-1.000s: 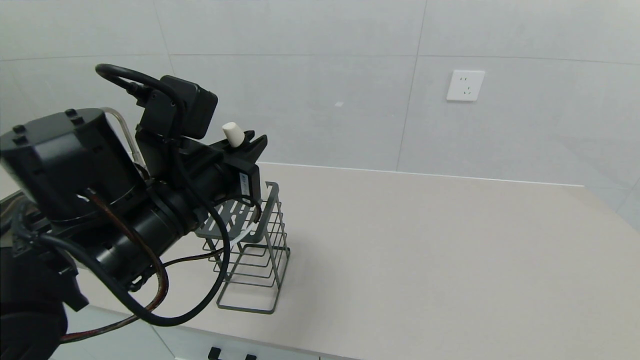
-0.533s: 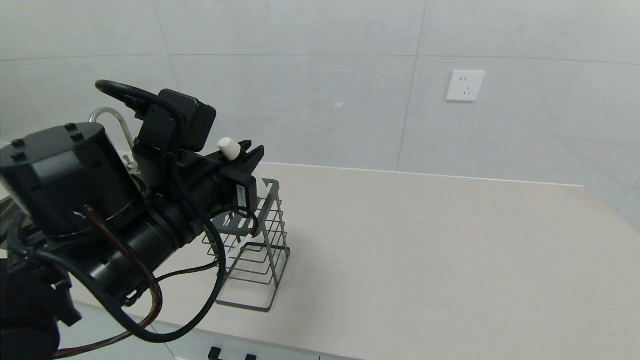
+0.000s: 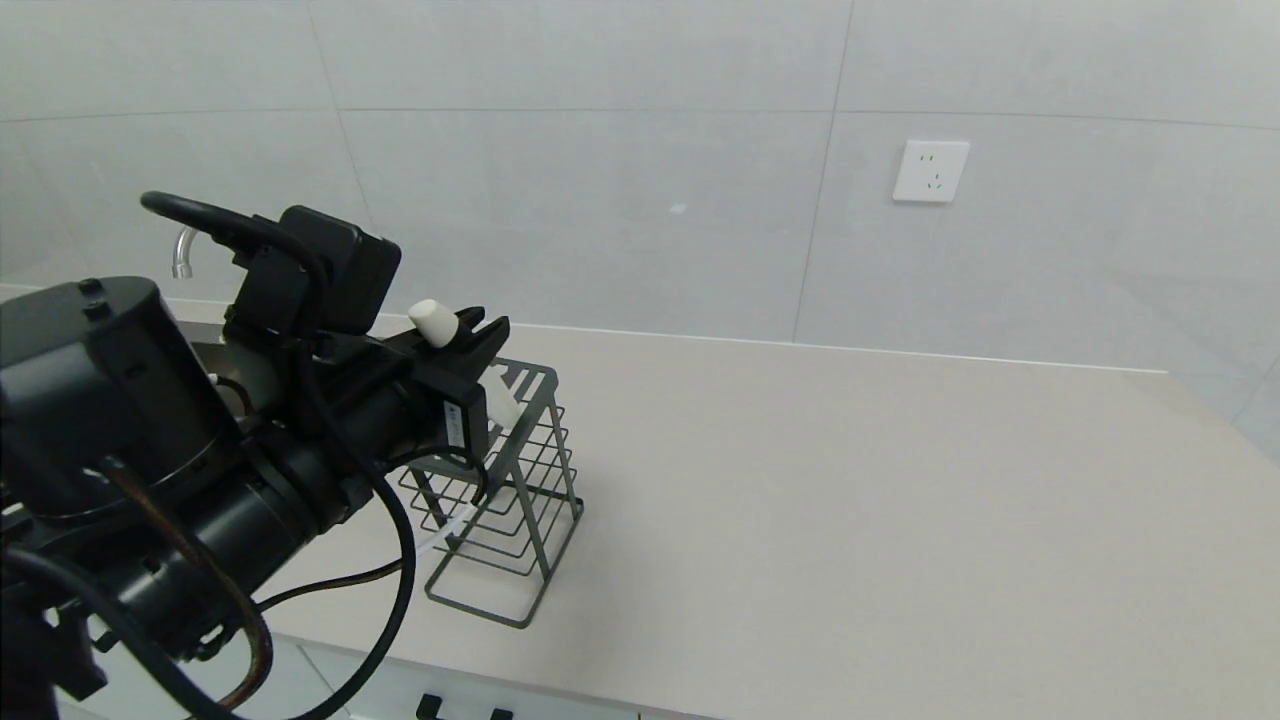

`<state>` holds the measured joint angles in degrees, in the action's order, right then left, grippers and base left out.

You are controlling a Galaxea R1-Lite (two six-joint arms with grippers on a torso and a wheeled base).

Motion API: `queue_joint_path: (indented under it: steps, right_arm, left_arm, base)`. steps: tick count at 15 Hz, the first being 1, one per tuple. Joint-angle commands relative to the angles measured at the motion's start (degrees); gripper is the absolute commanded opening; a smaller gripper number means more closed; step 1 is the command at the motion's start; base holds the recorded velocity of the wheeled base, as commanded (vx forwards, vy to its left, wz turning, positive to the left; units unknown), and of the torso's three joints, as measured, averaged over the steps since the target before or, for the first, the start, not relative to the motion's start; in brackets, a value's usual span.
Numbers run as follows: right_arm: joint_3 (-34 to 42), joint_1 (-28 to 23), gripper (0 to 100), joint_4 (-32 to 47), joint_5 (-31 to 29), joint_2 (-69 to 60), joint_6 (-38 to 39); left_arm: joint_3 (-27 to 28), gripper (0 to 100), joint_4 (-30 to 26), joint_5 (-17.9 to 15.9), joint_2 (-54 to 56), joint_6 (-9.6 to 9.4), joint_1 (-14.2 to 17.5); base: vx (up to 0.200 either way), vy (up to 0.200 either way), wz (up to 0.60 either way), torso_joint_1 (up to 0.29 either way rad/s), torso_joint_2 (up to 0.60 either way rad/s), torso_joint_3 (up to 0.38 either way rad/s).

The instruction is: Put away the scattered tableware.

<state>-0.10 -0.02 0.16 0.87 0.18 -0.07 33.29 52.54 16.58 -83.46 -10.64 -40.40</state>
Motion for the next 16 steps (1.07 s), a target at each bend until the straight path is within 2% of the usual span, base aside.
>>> queue_joint_path:
  steps: [1, 5, 8, 16]
  right_arm:
    - [0.01, 0.02, 100, 0.02, 0.01, 0.08, -0.01]
    - [0.01, 0.02, 100, 0.02, 0.01, 0.08, -0.01]
    - [0.01, 0.02, 100, -0.07, 0.01, 0.08, -0.01]
    - [0.01, 0.02, 100, -0.07, 0.01, 0.08, -0.01]
  left_arm:
    - [1.25, 0, 0.02, 0.03, -2.76, 1.5, 0.23]
    - [2.13, 0, -0.07, -0.06, -5.58, 3.08, 0.76]
    - [2.13, 0, -0.07, -0.32, -6.46, 3.26, 2.34]
    - [1.95, 0, -0.07, -1.29, -7.95, 4.14, 2.87]
  base:
    - [0.0, 0.0, 0.0, 0.0, 0.0, 0.0]
    - [0.0, 0.0, 0.0, 0.0, 0.0, 0.0]
    - [0.0, 0.0, 0.0, 0.0, 0.0, 0.0]
    - [0.0, 0.0, 0.0, 0.0, 0.0, 0.0]
